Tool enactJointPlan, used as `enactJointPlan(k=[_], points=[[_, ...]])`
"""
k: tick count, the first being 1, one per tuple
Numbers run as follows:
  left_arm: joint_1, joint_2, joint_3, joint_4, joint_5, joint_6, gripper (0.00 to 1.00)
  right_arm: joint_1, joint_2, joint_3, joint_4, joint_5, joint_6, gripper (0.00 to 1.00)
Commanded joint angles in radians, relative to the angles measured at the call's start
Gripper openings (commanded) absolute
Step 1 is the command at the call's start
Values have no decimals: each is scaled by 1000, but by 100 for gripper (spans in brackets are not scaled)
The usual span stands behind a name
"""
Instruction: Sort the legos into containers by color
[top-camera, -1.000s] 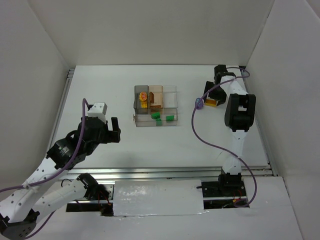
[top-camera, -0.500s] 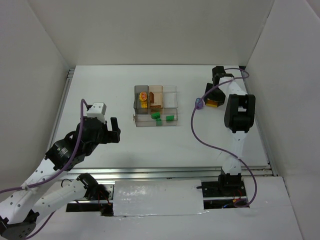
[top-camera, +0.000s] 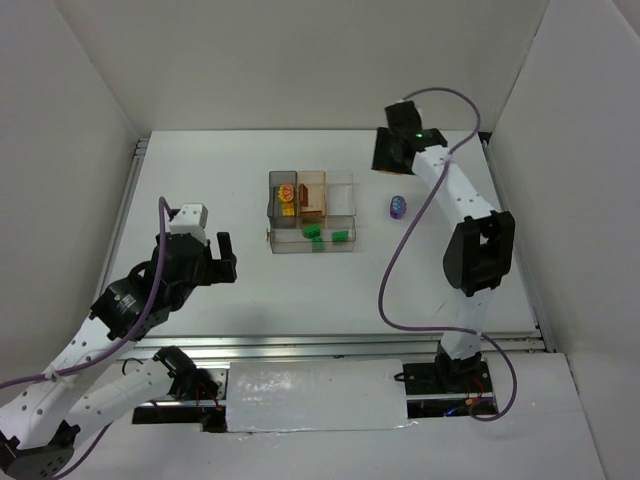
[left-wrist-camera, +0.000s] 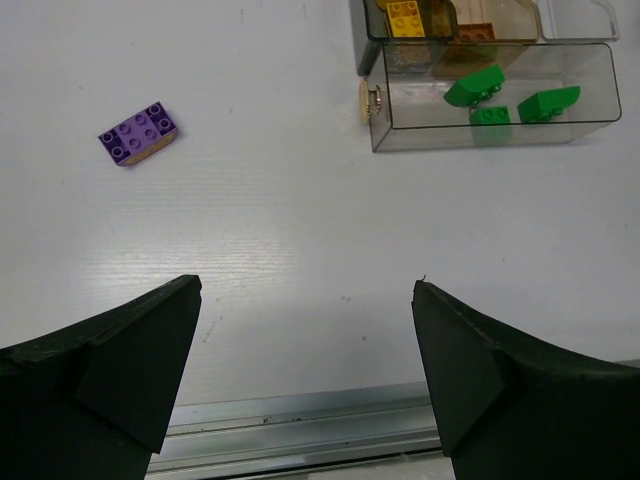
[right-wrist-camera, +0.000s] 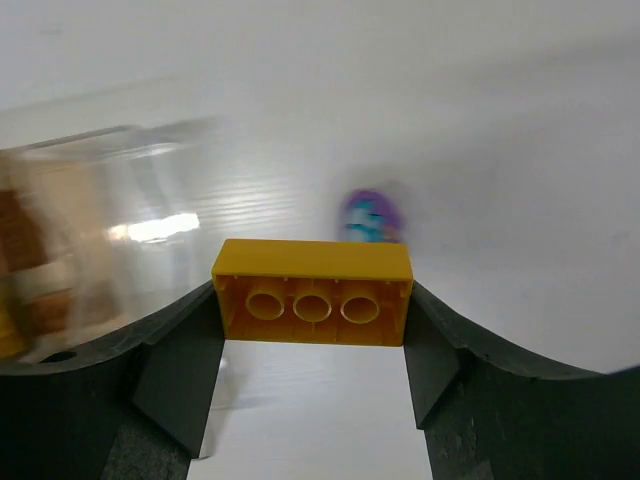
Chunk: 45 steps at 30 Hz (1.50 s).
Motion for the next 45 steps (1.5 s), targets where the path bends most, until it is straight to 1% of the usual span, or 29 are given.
enactJointPlan(k=[1, 2, 3, 4, 5, 6, 10, 13, 14, 15, 19, 25, 28, 31, 34, 36, 37, 38, 39, 43, 45], points=[[20, 3, 22, 5, -40, -4, 99, 185, -35, 84, 78, 33, 10, 40], [22, 5, 22, 7, -40, -3, 100, 254, -26, 94, 98, -7, -3, 40], [22, 5, 20, 10, -33, -3, 100, 285, 2, 105, 124, -15, -4, 40], [24, 5, 19, 12, -31, -1, 100, 308, 22, 152, 130, -25, -7, 40], [25, 3, 20, 13, -28, 2, 100, 334, 43, 170, 142, -94, -17, 40], [25, 5, 19, 15, -24, 2, 99, 375, 81, 195, 180, -111, -30, 40], [25, 2, 17, 16, -16, 5, 100, 460, 187, 262, 239, -131, -102, 40], [25, -3, 14, 18, -10, 7, 100, 491, 260, 299, 262, -174, -220, 40], [25, -7, 14, 18, -8, 8, 99, 494, 278, 293, 273, -174, -220, 41], [25, -8, 14, 21, -5, 7, 99, 494, 290, 292, 282, -191, -267, 41], [27, -12, 14, 21, -5, 8, 99, 494, 358, 376, 225, -186, -327, 41], [25, -17, 13, 21, -2, 8, 99, 495, 350, 303, 268, -229, -359, 46], [27, -14, 11, 22, 4, 11, 100, 502, 361, 312, 262, -257, -369, 48], [27, -12, 13, 24, 6, 13, 100, 511, 382, 333, 254, -245, -373, 51], [27, -20, 11, 25, 7, 13, 100, 512, 409, 362, 239, -236, -372, 56], [27, -26, 8, 27, 10, 14, 99, 515, 418, 371, 234, -236, -369, 63], [27, -26, 8, 28, 13, 17, 100, 514, 418, 368, 236, -237, -367, 65], [25, -26, 10, 28, 15, 19, 99, 515, 415, 362, 236, -242, -369, 70], [27, -26, 10, 30, 16, 19, 100, 515, 415, 362, 242, -240, -367, 72], [27, -27, 11, 30, 19, 20, 99, 517, 418, 368, 234, -236, -367, 75], [25, -34, 8, 30, 18, 19, 99, 515, 416, 370, 231, -236, -367, 79]])
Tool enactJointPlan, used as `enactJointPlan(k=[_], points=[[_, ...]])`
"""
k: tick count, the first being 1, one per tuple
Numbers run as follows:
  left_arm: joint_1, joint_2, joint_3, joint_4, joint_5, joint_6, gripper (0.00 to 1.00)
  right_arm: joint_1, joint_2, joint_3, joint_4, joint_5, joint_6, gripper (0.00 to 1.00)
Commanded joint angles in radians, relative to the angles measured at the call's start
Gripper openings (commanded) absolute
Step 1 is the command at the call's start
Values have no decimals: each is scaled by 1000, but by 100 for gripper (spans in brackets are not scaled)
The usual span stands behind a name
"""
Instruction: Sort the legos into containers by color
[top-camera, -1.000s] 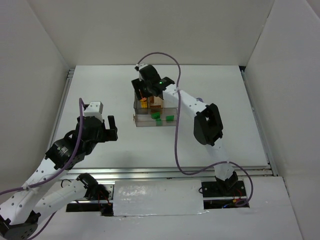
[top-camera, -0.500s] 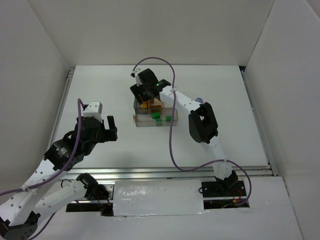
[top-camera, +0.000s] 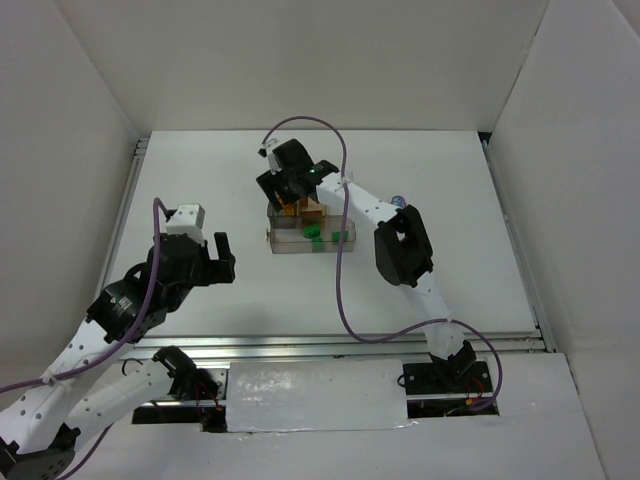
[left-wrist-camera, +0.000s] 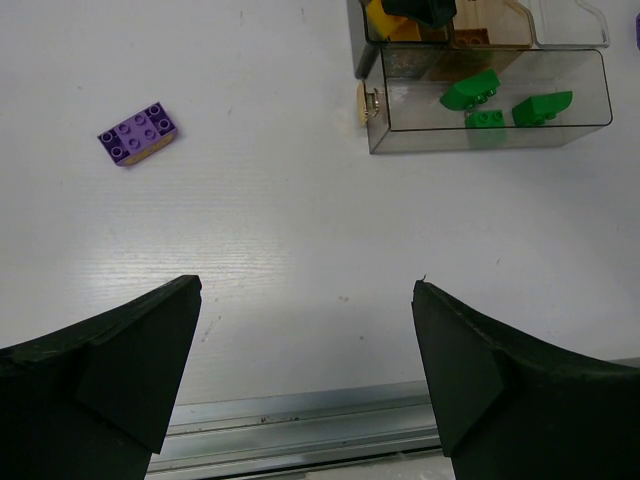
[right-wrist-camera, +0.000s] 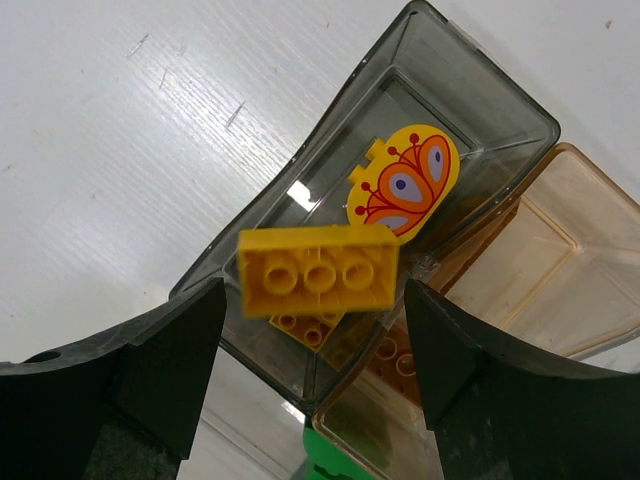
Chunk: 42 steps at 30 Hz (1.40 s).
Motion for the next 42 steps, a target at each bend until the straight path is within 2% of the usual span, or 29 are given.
enactJointPlan(k=[1, 3, 4, 10, 12, 17, 20, 25, 26, 28, 29, 31, 34, 39, 42], points=[[6, -19, 9, 34, 0, 17, 100, 10, 5, 49, 9, -4, -13, 80], [6, -23, 7, 36, 2, 18, 100, 9, -4, 43, 12, -4, -14, 84], [6, -24, 7, 33, 0, 17, 100, 9, -6, 45, 14, -4, -14, 91], [5, -21, 13, 22, -32, 0, 99, 9, -48, 45, 8, -4, -5, 91], [5, -13, 18, 7, -75, -26, 100, 10, -91, -4, 29, 25, 9, 91], [12, 57, 44, -59, -166, -95, 100, 9, -340, -243, 121, 97, 65, 91], [88, 114, 68, -116, -212, -167, 100, 10, -571, -401, 147, 147, 173, 91], [267, 203, 75, -92, -71, -244, 99, 13, -846, -688, 179, 71, 325, 93], [328, 255, 90, -93, -57, -253, 99, 15, -927, -727, 184, 12, 343, 100], [392, 316, 111, -89, 23, -262, 100, 24, -1010, -852, 227, 2, 416, 100], [452, 377, 133, -69, 61, -262, 100, 26, -1094, -944, 253, -50, 450, 100], [509, 434, 148, -52, 127, -285, 100, 32, -1203, -1027, 316, -98, 480, 100], [544, 596, 200, -46, 92, -342, 100, 35, -1297, -1155, 345, -182, 515, 100], [607, 744, 230, -41, 115, -429, 100, 49, -1349, -1219, 339, -245, 507, 100], [632, 812, 251, -9, 115, -426, 100, 52, -1360, -1253, 351, -282, 510, 100]])
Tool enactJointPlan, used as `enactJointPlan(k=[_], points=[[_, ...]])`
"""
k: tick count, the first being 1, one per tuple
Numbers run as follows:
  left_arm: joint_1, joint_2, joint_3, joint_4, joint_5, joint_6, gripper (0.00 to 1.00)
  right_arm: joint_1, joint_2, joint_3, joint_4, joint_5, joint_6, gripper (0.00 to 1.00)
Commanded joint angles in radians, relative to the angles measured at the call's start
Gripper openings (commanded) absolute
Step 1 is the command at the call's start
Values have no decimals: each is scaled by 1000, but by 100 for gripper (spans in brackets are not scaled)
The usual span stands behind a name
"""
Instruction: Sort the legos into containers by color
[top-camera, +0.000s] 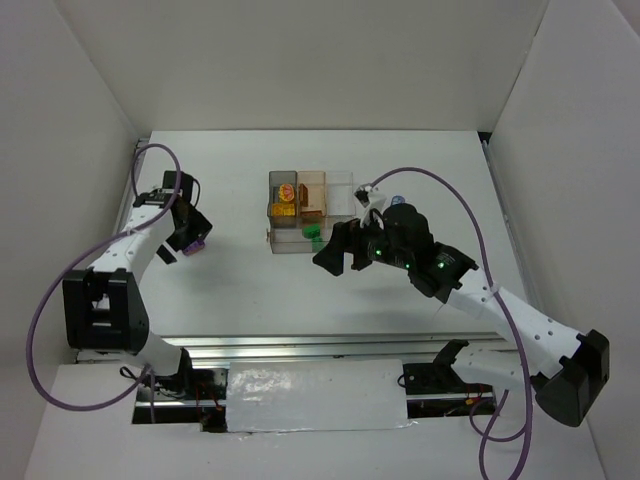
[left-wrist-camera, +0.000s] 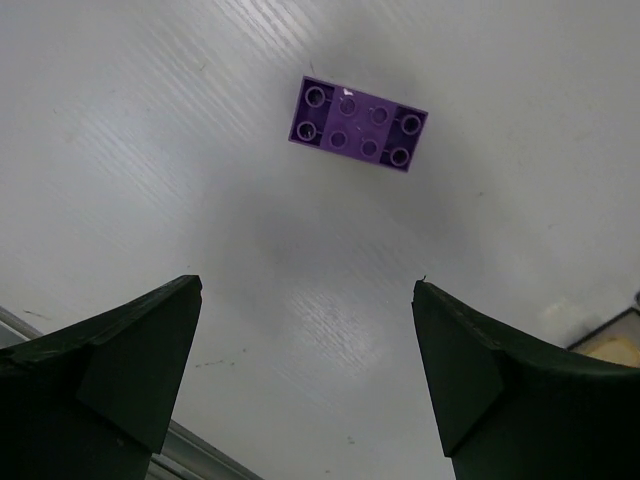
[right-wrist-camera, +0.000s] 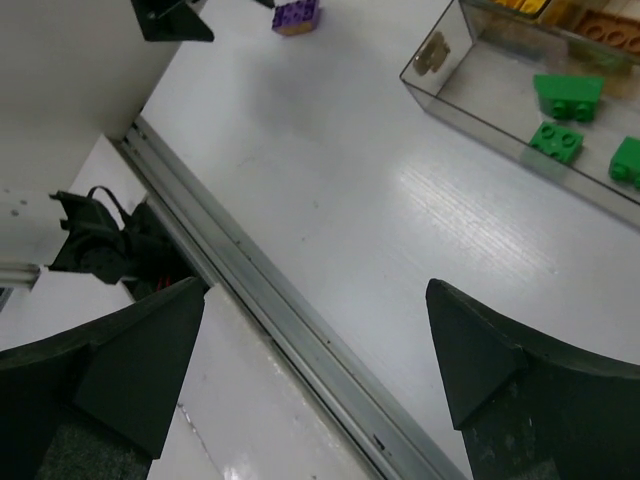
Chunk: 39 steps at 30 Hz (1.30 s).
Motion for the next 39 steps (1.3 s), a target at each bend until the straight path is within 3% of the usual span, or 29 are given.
enactJointPlan(k=[1, 6, 16, 32, 39], points=[[52, 67, 63, 16, 4, -47, 99, 13, -38, -25, 74, -89, 21, 100], [133, 176, 77, 91, 132, 57, 99, 22, -32, -69, 114, -118, 29, 100], [144, 316, 155, 148, 198, 117, 100, 36, 6, -62, 94, -149, -10, 100], [146, 347, 106, 123, 64, 44, 99, 47, 37, -63, 94, -153, -31, 100], [146, 385, 86, 149, 74, 27, 97, 53, 49, -63, 95, -153, -39, 100]])
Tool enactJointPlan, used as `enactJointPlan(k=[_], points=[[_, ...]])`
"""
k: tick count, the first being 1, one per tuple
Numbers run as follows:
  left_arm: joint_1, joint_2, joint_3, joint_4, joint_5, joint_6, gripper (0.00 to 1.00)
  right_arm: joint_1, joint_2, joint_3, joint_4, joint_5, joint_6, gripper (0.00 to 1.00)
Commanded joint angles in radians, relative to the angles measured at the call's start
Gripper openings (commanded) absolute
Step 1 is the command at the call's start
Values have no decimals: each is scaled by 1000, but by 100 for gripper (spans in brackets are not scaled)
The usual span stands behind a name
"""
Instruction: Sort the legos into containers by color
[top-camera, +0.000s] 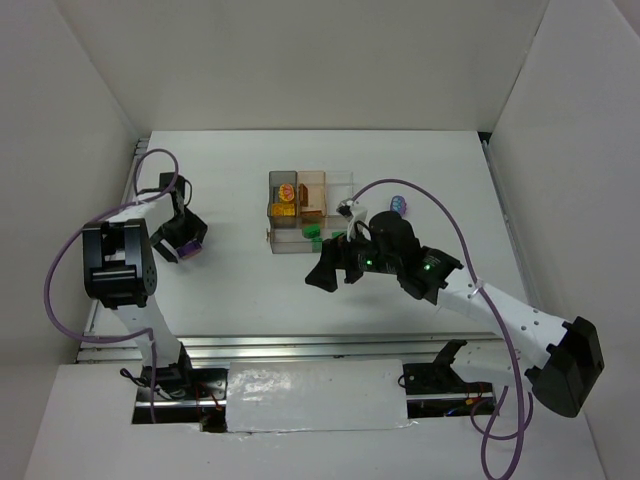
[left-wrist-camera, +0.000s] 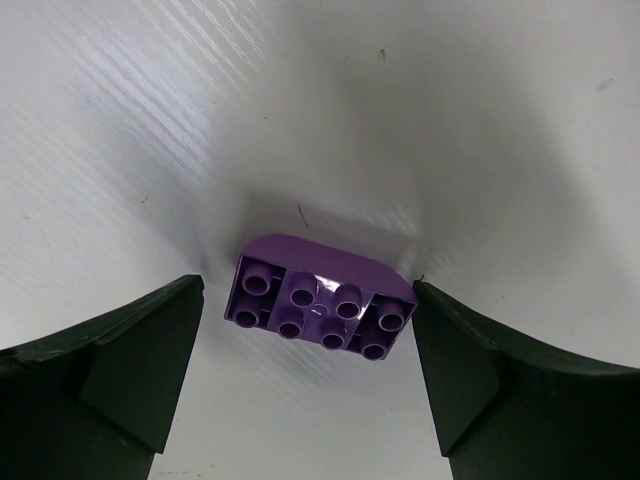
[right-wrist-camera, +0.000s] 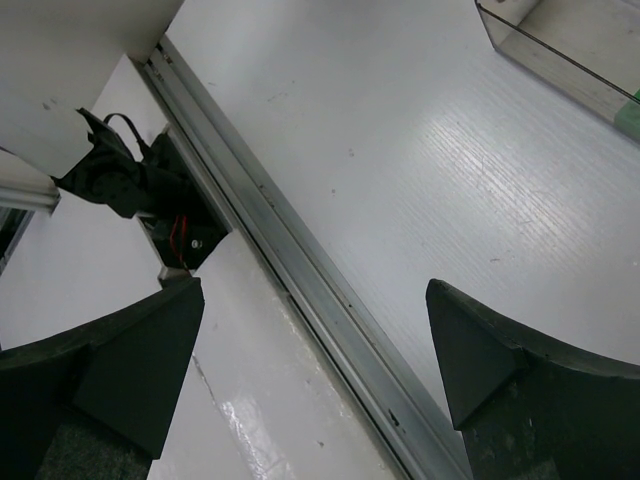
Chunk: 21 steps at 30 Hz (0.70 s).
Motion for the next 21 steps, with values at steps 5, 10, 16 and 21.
enactJointPlan(k=[5, 10, 16, 21], points=[[1, 2, -30, 54, 12, -16, 91, 13, -4, 3, 42, -1, -27, 100], [1, -6, -55, 85, 35, 1, 73, 15, 3, -1, 51, -9, -23, 100], [1, -18, -73, 101, 49, 3, 49, 22, 2, -1, 45, -1, -27, 100], [0, -83, -93, 111, 78, 9, 12, 22, 6, -6, 51, 26, -18, 100]])
